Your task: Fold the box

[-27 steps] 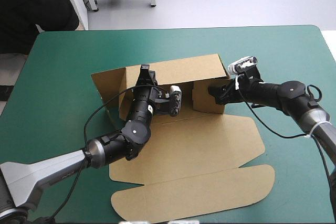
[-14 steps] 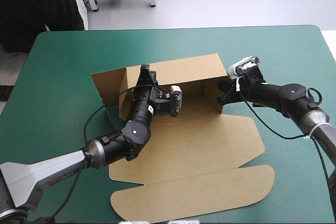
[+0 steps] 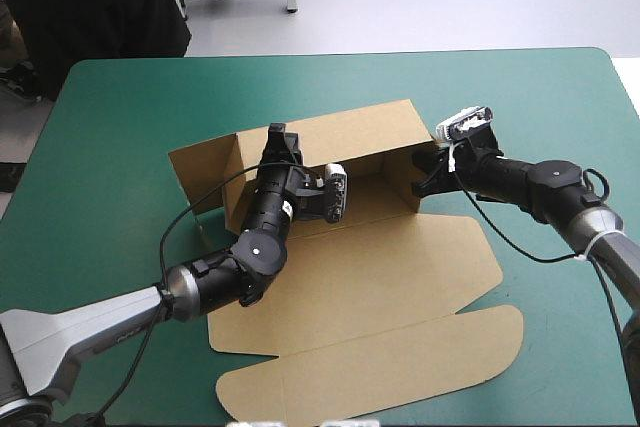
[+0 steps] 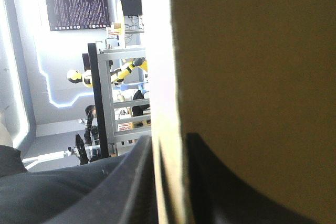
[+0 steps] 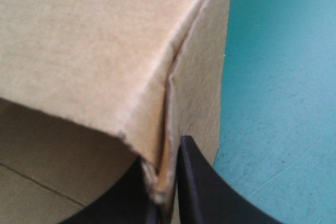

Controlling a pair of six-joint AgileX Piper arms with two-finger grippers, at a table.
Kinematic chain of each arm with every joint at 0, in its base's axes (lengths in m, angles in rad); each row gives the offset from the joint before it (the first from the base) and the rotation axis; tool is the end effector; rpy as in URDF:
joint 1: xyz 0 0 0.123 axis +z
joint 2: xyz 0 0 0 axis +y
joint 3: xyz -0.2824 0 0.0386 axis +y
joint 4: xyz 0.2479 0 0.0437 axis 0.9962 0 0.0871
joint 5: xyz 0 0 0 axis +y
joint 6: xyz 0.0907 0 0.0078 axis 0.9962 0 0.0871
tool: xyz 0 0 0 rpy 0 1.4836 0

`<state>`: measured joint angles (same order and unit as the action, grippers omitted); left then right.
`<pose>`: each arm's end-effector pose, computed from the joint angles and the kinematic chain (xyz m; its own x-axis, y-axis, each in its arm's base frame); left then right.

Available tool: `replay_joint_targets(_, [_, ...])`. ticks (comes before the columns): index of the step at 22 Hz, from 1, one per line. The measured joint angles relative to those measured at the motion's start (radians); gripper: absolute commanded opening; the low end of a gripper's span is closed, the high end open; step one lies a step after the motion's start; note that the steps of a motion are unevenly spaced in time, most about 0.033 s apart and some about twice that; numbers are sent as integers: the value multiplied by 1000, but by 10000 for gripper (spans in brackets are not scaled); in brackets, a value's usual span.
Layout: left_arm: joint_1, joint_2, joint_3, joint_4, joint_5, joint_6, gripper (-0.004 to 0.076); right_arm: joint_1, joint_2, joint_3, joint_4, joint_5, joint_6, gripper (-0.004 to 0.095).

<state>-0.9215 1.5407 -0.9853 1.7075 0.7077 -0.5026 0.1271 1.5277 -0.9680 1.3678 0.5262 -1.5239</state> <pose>0.2457 -0.2266 0.2889 0.1649 0.9824 -0.0878 0.2752 0.0396 0.9606 0.3172 0.0858 0.2682 -0.4457 -0.2200 -0.8678 -0.6095 0.7846 0.1141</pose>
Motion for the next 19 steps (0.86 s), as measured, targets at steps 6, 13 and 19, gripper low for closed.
replay_joint_targets(6, [-36, 0, 0, 1, -41, 0, 388, 1, 0, 0, 8, -62, 2, -14])
replay_joint_targets(13, [-251, 0, 0, -4, 155, 0, 388, 3, 13, -60, 6, -277, 52, -14])
replay_joint_targets(19, [-342, 0, 0, -6, 194, 0, 290, 3, 13, -68, 8, -286, 56, -14])
